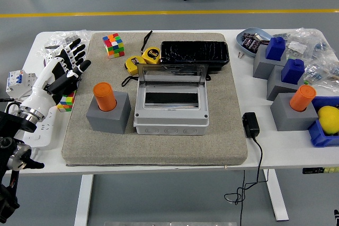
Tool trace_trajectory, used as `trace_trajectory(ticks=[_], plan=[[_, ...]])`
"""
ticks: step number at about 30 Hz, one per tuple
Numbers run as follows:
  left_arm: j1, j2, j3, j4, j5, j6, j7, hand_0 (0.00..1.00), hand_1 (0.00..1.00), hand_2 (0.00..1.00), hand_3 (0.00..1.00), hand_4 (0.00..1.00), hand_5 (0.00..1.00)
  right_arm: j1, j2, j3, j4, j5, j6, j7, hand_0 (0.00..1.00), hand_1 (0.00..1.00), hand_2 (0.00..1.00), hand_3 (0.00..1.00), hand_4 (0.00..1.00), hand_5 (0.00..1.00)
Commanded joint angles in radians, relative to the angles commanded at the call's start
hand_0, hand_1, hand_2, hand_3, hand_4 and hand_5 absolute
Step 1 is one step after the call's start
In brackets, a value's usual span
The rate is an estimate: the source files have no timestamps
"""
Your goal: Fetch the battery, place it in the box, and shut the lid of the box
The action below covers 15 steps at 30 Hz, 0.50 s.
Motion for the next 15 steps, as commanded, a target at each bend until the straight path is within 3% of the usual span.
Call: trace_trajectory(ticks=[5,7,11,12,15], plan=[[-0.001,0.0,0.021,-0.001,-0.007,-0.009,-0.003,0.998,0.998,0.998,0.998,0.998,0.313,0.0,0.0,0.0,0.0,-0.002,0.001,-0.002,0.802,0.774,0.753,0.786,0.998,0.998],[0.001,0.001,0.031,-0.001,-0.013,-0.015,-0.002,0.998,0.998,0.998,0.998,0.998,0.37,0.0,0.0,0.001,0.001,-0.002,0.002,-0.002,0.802,0.764,0.751,0.785,0.998,0.998],[0.007,0.003,0.06,-0.005,-0.067,-0.017,0.001,0.998,0.998,0.998,0.998,0.998,0.37,0.001,0.0,0.006,0.002,-0.004,0.002,-0.003,0.802,0.764,0.751,0.785,0.998,0.998],[0.007,0.004,0.066,-0.005,-0.089,-0.015,0.001,0.998,0.998,0.998,0.998,0.998,0.76,0.001,0.0,0.006,0.002,-0.005,0.002,-0.004,0.801,0.761,0.747,0.785,0.998,0.998],[0.009,0.001,0.093,0.006,-0.171,-0.006,-0.004,0.998,0.998,0.998,0.998,0.998,0.76,0.0,0.0,0.01,0.001,-0.008,0.003,-0.005,0.801,0.761,0.747,0.785,0.998,0.998]])
